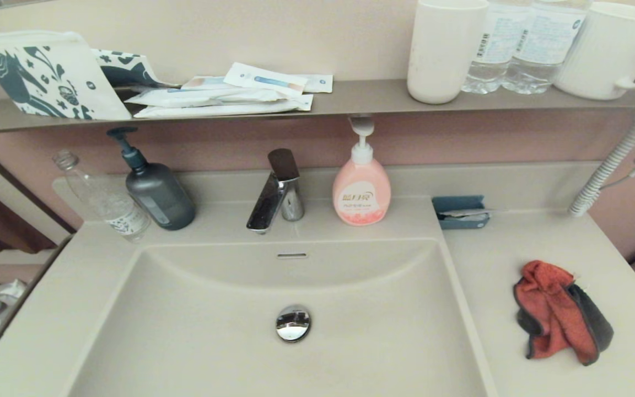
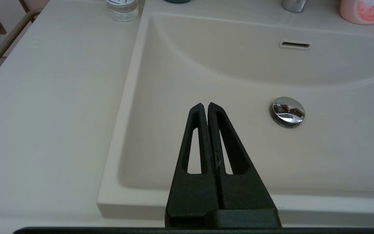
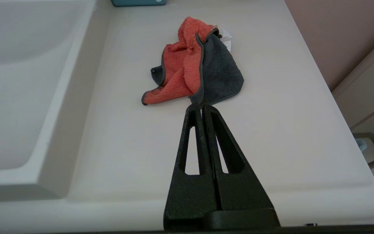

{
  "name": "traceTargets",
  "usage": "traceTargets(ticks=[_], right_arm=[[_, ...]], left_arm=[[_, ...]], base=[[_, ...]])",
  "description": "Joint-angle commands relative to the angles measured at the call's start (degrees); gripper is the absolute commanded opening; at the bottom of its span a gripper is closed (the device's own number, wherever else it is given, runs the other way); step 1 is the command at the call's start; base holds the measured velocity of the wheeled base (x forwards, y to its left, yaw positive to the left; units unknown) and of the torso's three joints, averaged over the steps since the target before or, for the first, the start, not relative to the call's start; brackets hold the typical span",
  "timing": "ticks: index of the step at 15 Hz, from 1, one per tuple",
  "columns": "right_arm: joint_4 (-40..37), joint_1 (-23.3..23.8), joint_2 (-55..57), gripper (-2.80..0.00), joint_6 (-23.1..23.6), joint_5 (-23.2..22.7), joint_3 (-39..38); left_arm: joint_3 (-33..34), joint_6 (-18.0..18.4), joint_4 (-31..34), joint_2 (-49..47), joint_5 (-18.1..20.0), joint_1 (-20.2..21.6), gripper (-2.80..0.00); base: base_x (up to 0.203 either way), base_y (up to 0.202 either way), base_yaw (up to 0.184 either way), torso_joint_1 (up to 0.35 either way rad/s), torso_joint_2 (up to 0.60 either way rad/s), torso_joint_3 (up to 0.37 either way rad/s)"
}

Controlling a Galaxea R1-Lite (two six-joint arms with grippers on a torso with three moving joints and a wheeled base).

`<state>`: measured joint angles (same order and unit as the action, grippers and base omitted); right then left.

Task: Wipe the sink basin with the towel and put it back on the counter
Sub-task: Turn on the faucet

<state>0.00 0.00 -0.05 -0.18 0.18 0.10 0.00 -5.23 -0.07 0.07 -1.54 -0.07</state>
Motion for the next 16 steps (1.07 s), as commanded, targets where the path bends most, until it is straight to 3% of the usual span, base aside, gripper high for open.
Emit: traceTargets(ticks=[1,16], right_arm=[[0.0,0.0,0.0,-2.8,0.0,0.0,0.0],[0.0,0.0,0.0,-2.8,0.0,0.0,0.0]], left_arm=[[0.0,0.0,0.0,-0.1,0.0,0.0,-2.8],[0.0,-0.1,-0.1,-0.1,-0.1,0.0,-2.8]], base=[[0.0,0.0,0.0,0.0,0.0,0.0],[0.0,0.0,0.0,0.0,0.0,0.0]])
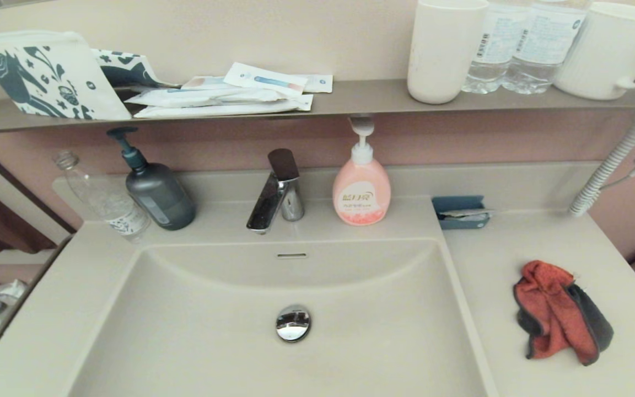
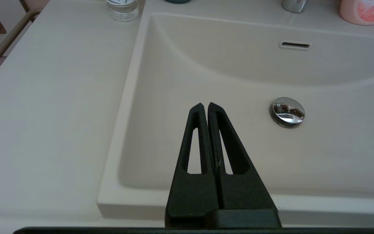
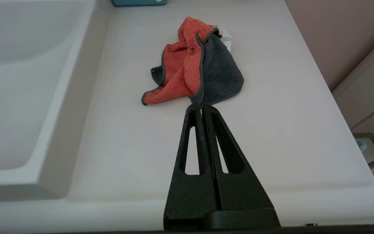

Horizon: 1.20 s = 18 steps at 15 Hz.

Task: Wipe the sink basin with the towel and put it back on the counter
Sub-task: Turn on the faucet

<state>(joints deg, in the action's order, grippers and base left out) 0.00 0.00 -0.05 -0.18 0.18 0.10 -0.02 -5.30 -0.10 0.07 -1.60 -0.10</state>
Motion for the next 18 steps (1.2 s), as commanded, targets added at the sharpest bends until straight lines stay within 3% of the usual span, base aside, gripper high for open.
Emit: traceTargets(ticks=[1,7,10,15,18], right_arm=[[0.0,0.0,0.0,-2.8,0.0,0.0,0.0],[0.0,0.0,0.0,-2.8,0.0,0.0,0.0],[0.0,0.0,0.0,-2.8,0.0,0.0,0.0],[0.0,0.0,0.0,-2.8,0.0,0.1,0.0],[0.0,0.0,0.0,-2.8,0.0,0.1,0.0]], left_arm=[[0.0,0.0,0.1,-0.1,0.0,0.0,-2.8],[-0.1,2.0,-0.1,-0.1,-0.4,0.4,-2.8],[-1.4,1.1,0.0,-1.0,-0.3,0.2,-2.8],[-12.4,-4.6,-2.8,-18.3,3.3,-0.7,-2.8],[-16.6,-6.8,-12.3,-32.6,3.8,-1.2,-2.8]], base=[[0.0,0.0,0.0,0.0,0.0,0.0],[0.0,0.0,0.0,0.0,0.0,0.0],[0.0,0.0,0.0,0.0,0.0,0.0],[0.0,0.0,0.0,0.0,0.0,0.0],[0.0,0.0,0.0,0.0,0.0,0.0]])
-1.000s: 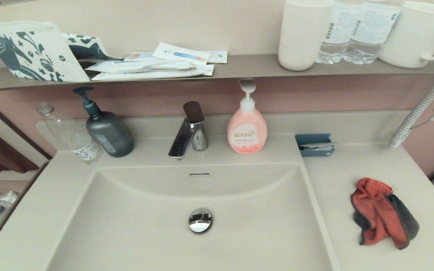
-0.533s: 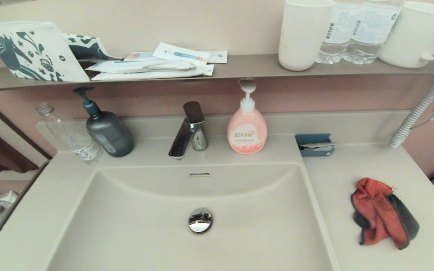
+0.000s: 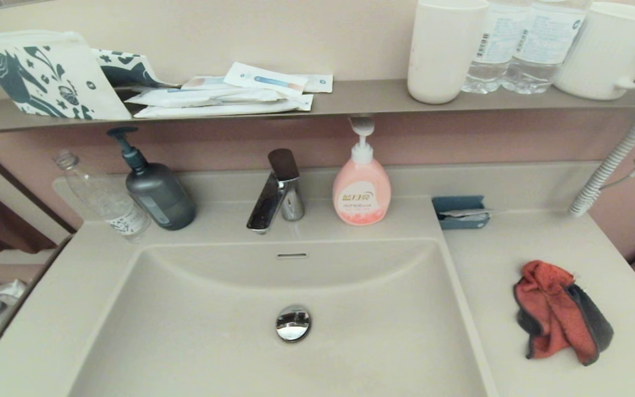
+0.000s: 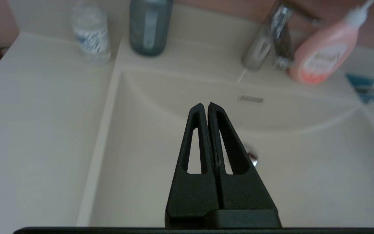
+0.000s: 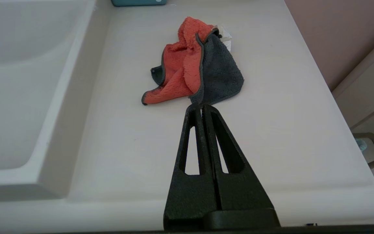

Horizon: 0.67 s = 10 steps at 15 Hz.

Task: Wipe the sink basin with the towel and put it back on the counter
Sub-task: Turn on the faucet

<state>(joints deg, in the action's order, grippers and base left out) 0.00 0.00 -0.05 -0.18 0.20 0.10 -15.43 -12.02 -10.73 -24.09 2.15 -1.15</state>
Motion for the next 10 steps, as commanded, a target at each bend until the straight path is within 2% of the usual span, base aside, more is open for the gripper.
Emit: traceTargets(ticks=[1,4,5,7,10], right_arm=[[0.0,0.0,0.0,-2.8,0.0,0.0,0.0],[0.0,0.0,0.0,-2.8,0.0,0.0,0.0],[0.0,0.0,0.0,-2.8,0.0,0.0,0.0],[0.0,0.0,0.0,-2.8,0.0,0.0,0.0],[0.0,0.0,0.0,-2.8,0.0,0.0,0.0]], left_arm=[[-2.6,-1.1,-4.8,-13.6,0.1,-0.2,-2.8],[-7.1,-5.5,-13.1,-26.7,-0.1,-1.5,-2.8],[-7.9,-6.5,-15.6,-29.3,-0.9,-3.9,-2.8],[-8.5,-8.1,-18.7,-32.2,-5.3,-12.6,-2.8],[-8.6,-9.1,-25.5,-40.1,-18.2,-27.1,-2.8]], base=[[0.0,0.0,0.0,0.0,0.0,0.0],[0.0,0.0,0.0,0.0,0.0,0.0],[0.0,0.0,0.0,0.0,0.0,0.0],[0.0,0.0,0.0,0.0,0.0,0.0],[0.0,0.0,0.0,0.0,0.0,0.0]])
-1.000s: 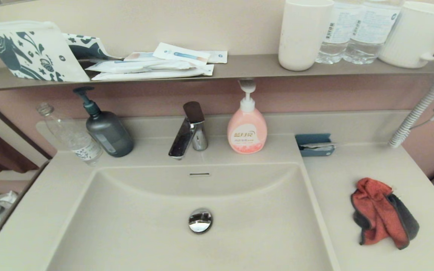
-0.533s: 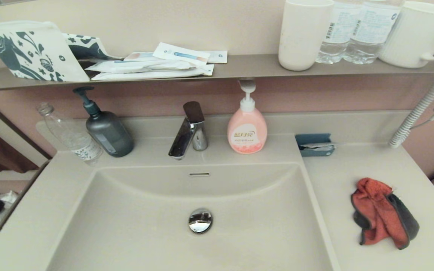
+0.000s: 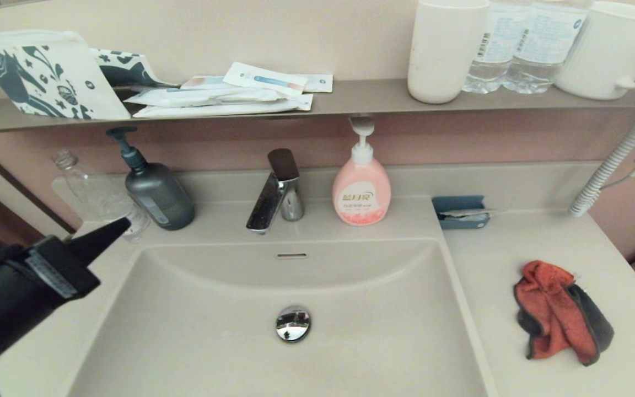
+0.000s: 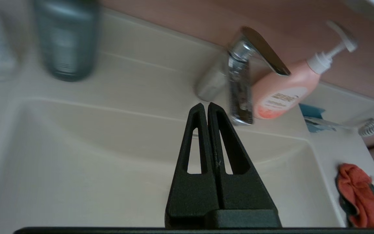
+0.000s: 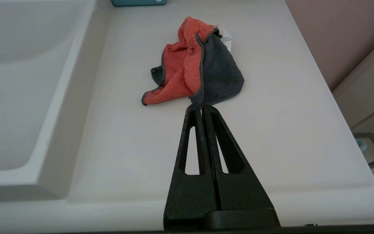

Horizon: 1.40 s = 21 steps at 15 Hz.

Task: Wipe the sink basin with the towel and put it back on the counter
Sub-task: Turn on the faucet

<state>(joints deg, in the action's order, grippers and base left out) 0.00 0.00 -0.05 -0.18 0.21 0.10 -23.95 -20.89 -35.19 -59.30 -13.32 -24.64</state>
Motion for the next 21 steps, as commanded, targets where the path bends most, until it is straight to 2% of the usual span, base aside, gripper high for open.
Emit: traceTargets(ticks=[1,3,6,11,17,21], right_arm=[[0.0,0.0,0.0,-2.8,0.0,0.0,0.0],[0.0,0.0,0.0,-2.8,0.0,0.0,0.0],[0.0,0.0,0.0,-2.8,0.0,0.0,0.0],[0.0,0.0,0.0,-2.8,0.0,0.0,0.0],[0.0,0.0,0.0,-2.8,0.0,0.0,0.0],[0.0,0.0,0.0,-2.8,0.0,0.0,0.0]], left_arm=[[0.0,0.0,-4.9,-8.7,-6.6,-6.6,-2.8],[0.2,2.1,-13.9,-16.5,-11.0,-9.6,-2.8],[0.2,6.0,-24.0,-24.4,-12.8,-10.5,-2.8],[-4.1,11.0,-32.8,-35.3,-19.2,-10.1,-2.8],[-11.1,16.0,-34.3,-40.0,-19.7,-9.1,-2.8],[-16.4,17.4,-34.2,-42.4,-22.8,-11.6,-2.8]], base=[[0.0,0.0,0.0,0.0,0.0,0.0],[0.0,0.0,0.0,0.0,0.0,0.0],[0.0,0.0,0.0,0.0,0.0,0.0],[0.0,0.0,0.0,0.0,0.0,0.0],[0.0,0.0,0.0,0.0,0.0,0.0],[0.0,0.0,0.0,0.0,0.0,0.0]])
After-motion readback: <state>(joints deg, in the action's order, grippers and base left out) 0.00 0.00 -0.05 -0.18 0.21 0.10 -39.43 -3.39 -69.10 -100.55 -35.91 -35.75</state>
